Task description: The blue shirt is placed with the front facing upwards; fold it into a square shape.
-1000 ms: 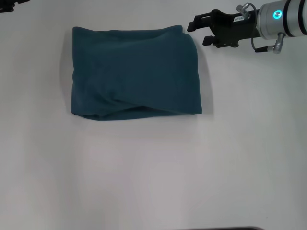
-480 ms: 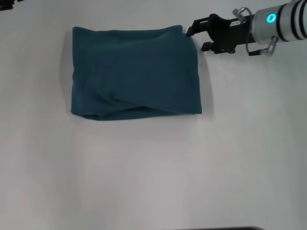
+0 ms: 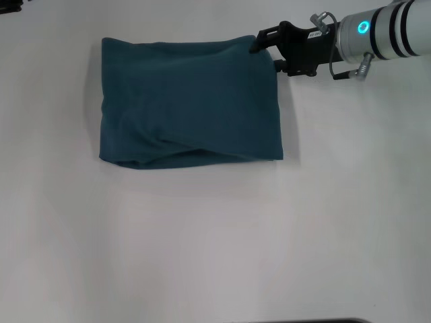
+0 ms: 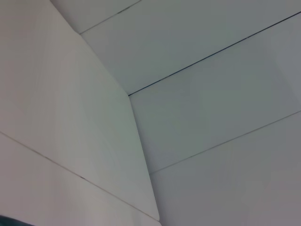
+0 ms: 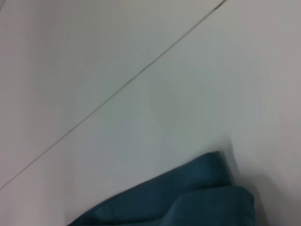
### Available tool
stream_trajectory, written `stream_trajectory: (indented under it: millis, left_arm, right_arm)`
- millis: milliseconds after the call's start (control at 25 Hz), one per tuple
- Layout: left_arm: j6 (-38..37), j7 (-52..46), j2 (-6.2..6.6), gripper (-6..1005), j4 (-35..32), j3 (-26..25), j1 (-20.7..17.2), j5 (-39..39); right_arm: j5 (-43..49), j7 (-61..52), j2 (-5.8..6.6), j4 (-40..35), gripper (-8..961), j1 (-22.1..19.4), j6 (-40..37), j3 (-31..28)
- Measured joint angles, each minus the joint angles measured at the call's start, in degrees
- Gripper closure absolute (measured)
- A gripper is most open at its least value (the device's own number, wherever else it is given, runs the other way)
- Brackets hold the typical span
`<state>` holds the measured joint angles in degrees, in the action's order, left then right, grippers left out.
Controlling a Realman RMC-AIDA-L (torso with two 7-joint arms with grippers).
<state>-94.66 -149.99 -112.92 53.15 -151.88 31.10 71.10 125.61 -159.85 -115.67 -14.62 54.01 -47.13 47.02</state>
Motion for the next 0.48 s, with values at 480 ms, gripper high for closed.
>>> stream_trajectory:
  millis: [480]
  left_arm:
    - [0.01,0.05,-0.38,100,0.03,0.00,0.18,0.00]
  right_arm:
    - [0.02,0.60,-0.17,-0.81,597,0.05,-0.63,0.55]
